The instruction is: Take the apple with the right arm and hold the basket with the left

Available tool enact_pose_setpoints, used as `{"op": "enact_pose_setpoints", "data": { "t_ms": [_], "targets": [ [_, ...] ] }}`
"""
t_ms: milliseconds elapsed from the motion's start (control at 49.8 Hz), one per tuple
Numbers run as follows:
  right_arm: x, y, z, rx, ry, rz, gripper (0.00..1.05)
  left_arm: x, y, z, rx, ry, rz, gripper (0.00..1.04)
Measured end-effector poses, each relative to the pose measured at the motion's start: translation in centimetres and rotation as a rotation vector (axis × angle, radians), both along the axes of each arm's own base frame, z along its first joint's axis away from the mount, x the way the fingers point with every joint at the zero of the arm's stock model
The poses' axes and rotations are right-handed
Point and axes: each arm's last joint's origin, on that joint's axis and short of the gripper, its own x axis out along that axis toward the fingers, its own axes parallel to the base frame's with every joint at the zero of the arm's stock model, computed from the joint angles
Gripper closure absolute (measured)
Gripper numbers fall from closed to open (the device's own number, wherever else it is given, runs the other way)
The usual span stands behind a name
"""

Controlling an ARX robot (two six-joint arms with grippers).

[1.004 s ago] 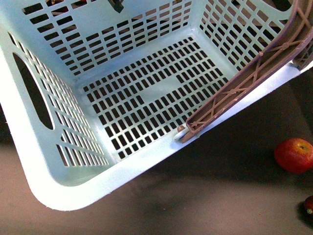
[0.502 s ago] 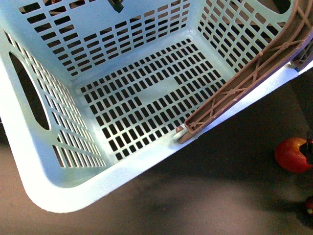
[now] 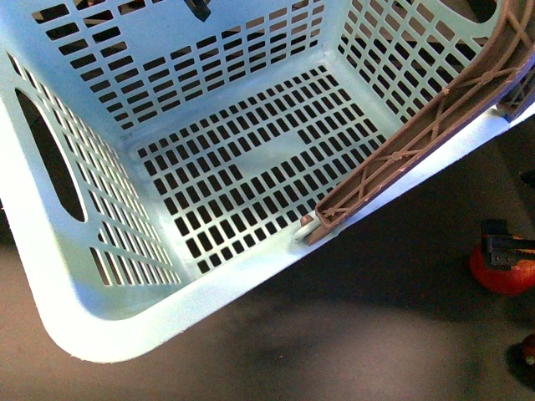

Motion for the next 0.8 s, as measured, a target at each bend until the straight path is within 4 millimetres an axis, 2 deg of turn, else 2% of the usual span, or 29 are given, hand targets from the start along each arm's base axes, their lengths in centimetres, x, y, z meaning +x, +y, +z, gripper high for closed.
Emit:
{"op": "enact_pose_setpoints", "data": {
  "t_ms": [241,402,522,803],
  "targets": [
    [-0.3,0.2,-1.9,-0.002,0.054,0.0,0.09,0.0,0.0,0.0,0.0,0.0,0.0,0.89],
    [-0.1,0.2,-2.0,-0.005,0.054,-0.002,0.09,0.0,0.0,0.0,0.0,0.0,0.0,0.89],
    [0.2,0.1,-2.0,-0.015,0.047,-0.007,0.26,0.0,0.0,0.0,0.0,0.0,0.0,0.89],
    [0.1,0.2,-1.8,-0.012,0.045,-0.006,0.31,0.0,0.0,0.0,0.0,0.0,0.0,0.89]
  ]
}}
